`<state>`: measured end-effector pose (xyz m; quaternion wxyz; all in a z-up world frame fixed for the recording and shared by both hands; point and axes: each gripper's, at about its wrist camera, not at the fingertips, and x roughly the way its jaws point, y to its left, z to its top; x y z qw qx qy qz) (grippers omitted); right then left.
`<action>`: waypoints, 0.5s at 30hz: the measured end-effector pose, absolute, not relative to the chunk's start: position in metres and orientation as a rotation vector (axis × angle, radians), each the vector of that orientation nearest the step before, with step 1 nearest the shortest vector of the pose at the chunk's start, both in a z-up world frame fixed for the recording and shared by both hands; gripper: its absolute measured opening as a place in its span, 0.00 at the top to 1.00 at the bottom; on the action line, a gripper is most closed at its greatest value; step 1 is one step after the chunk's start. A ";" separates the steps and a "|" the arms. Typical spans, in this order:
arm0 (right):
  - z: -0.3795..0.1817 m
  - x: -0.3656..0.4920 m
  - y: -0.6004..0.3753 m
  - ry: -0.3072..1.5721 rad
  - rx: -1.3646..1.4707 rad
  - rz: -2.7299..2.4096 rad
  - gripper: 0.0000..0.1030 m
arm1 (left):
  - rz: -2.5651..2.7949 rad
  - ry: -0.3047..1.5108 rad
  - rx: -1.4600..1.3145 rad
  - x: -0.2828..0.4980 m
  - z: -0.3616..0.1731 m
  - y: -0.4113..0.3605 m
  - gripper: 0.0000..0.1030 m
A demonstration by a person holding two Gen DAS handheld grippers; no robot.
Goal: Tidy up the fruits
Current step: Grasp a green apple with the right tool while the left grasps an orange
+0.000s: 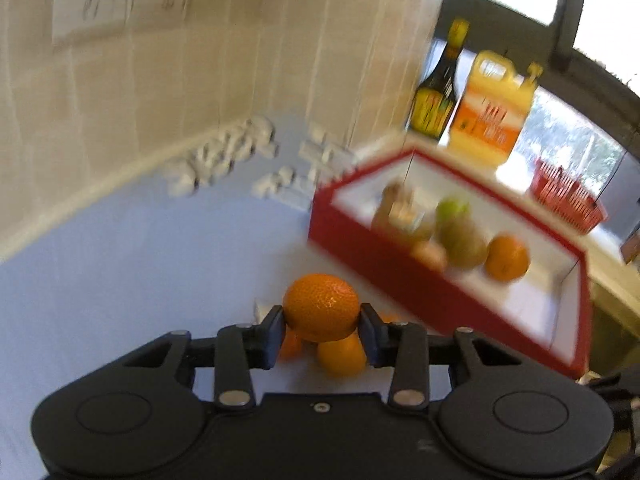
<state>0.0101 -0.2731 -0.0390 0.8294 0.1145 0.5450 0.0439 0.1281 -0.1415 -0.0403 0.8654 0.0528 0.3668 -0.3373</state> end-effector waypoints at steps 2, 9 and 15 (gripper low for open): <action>-0.017 0.012 -0.292 1.088 0.264 0.059 0.49 | -0.729 0.696 0.120 0.128 -0.016 -0.149 0.55; 0.045 0.018 -0.368 0.879 0.263 -0.121 0.48 | -0.836 0.514 0.133 0.124 0.045 -0.192 0.55; 0.050 0.025 -0.439 0.786 0.349 -0.297 0.48 | -0.935 0.466 0.219 0.125 0.054 -0.250 0.54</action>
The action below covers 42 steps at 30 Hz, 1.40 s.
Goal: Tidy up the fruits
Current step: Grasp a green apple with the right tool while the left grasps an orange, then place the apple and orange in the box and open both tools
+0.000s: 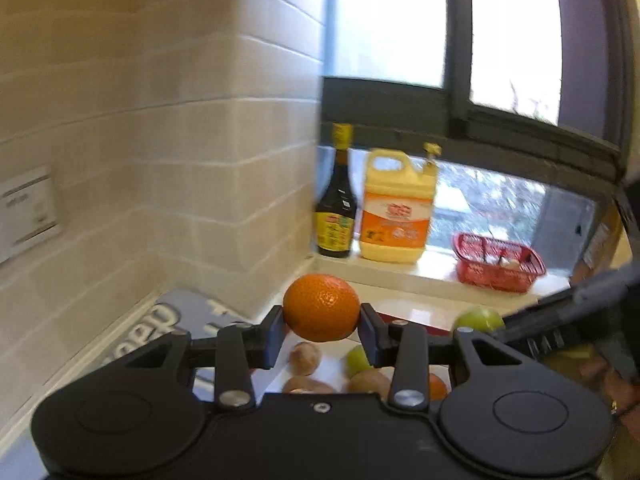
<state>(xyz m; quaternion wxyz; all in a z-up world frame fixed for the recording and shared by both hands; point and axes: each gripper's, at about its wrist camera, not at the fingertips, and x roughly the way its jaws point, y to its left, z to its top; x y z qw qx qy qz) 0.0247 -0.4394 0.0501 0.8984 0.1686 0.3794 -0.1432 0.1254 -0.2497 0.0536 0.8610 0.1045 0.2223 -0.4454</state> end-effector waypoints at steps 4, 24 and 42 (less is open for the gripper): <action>0.028 0.024 -0.480 0.789 0.493 -0.399 0.48 | -1.009 0.534 0.301 0.124 0.025 -0.288 0.54; -0.054 0.077 -0.509 0.863 0.653 -0.453 0.49 | -1.136 0.798 0.505 0.112 -0.077 -0.327 0.54; -0.078 0.094 -0.505 0.945 0.671 -0.433 0.47 | -1.098 0.865 0.506 0.112 -0.091 -0.329 0.46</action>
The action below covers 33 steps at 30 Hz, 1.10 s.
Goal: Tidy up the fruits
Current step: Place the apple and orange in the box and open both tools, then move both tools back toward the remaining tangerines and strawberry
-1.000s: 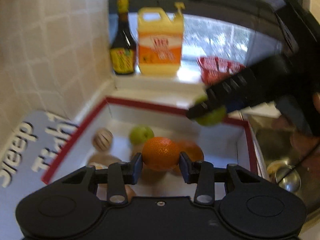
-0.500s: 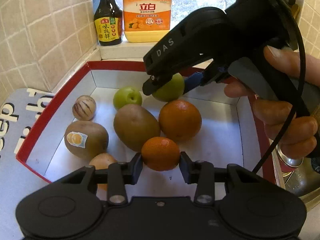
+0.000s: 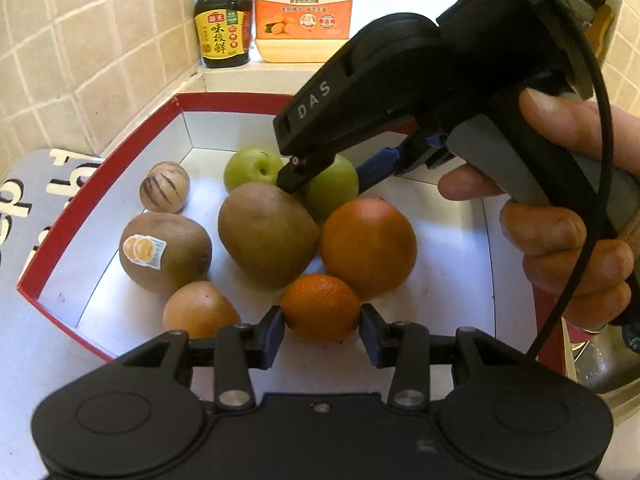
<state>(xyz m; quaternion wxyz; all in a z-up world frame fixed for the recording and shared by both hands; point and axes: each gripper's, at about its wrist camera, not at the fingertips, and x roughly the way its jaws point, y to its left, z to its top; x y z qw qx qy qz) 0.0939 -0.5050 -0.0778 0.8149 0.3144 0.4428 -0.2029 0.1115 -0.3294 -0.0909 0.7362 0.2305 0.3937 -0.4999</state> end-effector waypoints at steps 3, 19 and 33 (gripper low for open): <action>-0.070 0.090 -0.504 0.937 0.668 -0.438 0.46 | -1.091 0.843 0.499 0.110 -0.083 -0.326 0.36; 0.055 0.062 -0.423 0.764 0.220 -0.508 0.36 | -0.883 0.711 0.246 0.112 -0.005 -0.211 0.29; 0.073 0.075 -0.328 0.756 0.026 -0.407 0.34 | -0.737 0.708 0.092 0.113 -0.003 -0.124 0.27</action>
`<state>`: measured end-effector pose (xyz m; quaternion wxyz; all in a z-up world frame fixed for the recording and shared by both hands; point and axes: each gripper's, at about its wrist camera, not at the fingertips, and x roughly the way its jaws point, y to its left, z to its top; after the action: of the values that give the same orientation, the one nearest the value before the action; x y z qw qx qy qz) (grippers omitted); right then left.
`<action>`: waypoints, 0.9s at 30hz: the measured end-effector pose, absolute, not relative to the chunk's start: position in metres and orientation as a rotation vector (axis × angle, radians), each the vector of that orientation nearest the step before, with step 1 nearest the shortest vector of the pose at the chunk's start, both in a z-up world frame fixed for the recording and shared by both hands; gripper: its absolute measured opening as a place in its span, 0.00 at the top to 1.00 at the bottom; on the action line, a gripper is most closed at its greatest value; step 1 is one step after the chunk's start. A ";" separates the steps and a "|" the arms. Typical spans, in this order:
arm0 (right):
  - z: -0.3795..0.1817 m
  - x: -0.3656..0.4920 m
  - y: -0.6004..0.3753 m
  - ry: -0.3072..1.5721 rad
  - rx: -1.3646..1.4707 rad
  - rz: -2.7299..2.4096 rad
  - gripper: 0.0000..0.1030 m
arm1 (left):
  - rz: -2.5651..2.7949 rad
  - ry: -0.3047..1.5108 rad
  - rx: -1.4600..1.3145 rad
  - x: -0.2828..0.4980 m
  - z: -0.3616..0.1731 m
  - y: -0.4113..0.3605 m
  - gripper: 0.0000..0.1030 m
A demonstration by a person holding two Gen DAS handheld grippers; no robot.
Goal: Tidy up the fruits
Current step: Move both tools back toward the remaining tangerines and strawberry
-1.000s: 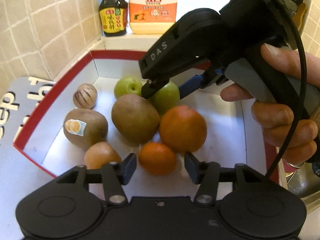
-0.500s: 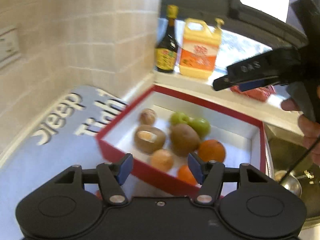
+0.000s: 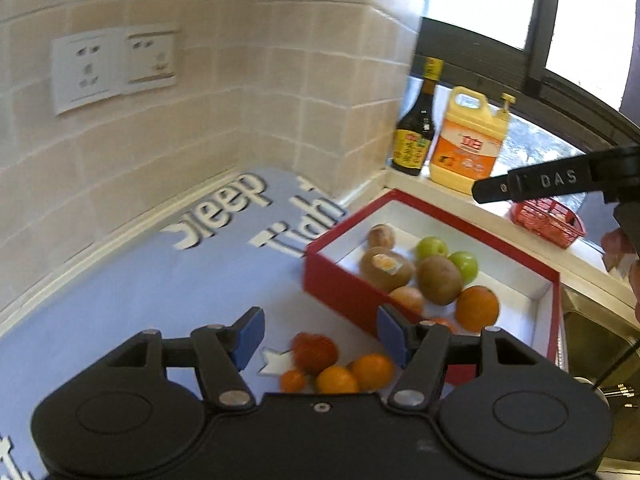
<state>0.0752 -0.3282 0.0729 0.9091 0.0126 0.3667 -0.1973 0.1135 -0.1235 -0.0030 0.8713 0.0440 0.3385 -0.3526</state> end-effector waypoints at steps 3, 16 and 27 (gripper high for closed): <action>0.065 0.076 -0.321 0.787 0.064 -0.361 0.34 | -0.701 0.731 0.082 0.118 -0.012 -0.111 0.27; -0.030 0.048 -0.276 0.988 0.309 -0.040 0.35 | -0.721 0.959 -0.037 0.198 -0.077 -0.103 0.28; -0.074 0.039 -0.314 0.885 0.750 -0.222 0.41 | -0.879 0.908 0.050 0.166 -0.093 -0.113 0.32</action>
<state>0.0388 -0.3136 -0.0741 0.8305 0.3538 0.4172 -0.1048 0.1656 -0.1127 -0.0929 0.8067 0.0235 0.4242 -0.4107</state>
